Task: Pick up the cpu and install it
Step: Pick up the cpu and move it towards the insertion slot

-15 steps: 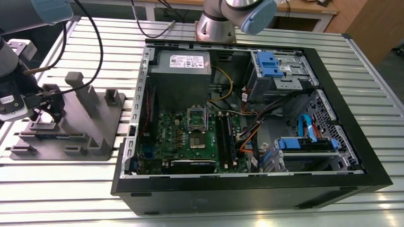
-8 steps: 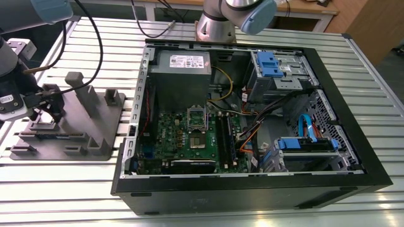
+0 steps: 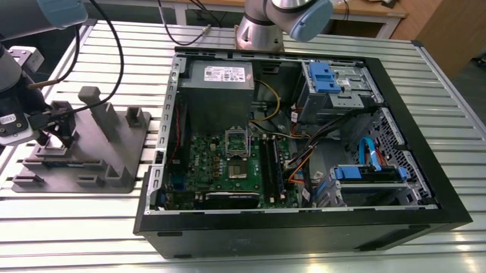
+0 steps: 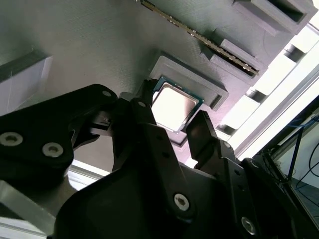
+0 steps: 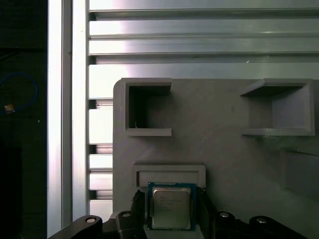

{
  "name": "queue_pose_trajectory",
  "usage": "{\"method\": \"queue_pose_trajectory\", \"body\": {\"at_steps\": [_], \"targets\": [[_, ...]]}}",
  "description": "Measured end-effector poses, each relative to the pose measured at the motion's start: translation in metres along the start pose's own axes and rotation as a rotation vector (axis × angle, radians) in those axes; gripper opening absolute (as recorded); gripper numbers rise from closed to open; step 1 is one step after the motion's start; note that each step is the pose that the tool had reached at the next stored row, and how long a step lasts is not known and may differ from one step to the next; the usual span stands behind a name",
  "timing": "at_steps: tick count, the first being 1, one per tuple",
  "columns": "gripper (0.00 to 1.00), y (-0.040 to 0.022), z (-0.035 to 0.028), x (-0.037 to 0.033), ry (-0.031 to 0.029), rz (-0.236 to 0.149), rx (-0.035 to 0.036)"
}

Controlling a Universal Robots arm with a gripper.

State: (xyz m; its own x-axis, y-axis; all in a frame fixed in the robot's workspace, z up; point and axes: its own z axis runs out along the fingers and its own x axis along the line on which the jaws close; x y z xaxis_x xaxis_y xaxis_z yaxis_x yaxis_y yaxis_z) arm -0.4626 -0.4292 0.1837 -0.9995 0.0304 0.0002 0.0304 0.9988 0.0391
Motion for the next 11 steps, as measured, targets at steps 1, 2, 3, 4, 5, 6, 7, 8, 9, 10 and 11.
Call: {"method": "queue_pose_trajectory", "body": {"at_steps": [1,2,3,4,5,6,7,8,9,10,11], "targets": [[0.54,0.0,0.0,0.0,0.0,0.0,0.0],[0.54,0.0,0.0,0.0,0.0,0.0,0.0],[0.54,0.0,0.0,0.0,0.0,0.0,0.0],[0.54,0.0,-0.0001,0.0,0.0001,0.0,0.0],[0.54,0.0,-0.0001,0.0,0.0,0.0,0.0],[0.54,0.0,-0.0001,0.0,0.0,0.0,0.0],[0.52,0.0,-0.0001,0.0,0.0001,0.0,0.0],[0.47,0.0,-0.0001,0.0,0.0001,0.0,0.0001],[0.47,0.0,-0.0002,0.0,0.0001,0.0,0.0001],[0.47,0.0,-0.0002,0.0,0.0001,0.0,0.0],[0.47,0.0,-0.0002,0.0,0.0001,0.0,0.0]]}}
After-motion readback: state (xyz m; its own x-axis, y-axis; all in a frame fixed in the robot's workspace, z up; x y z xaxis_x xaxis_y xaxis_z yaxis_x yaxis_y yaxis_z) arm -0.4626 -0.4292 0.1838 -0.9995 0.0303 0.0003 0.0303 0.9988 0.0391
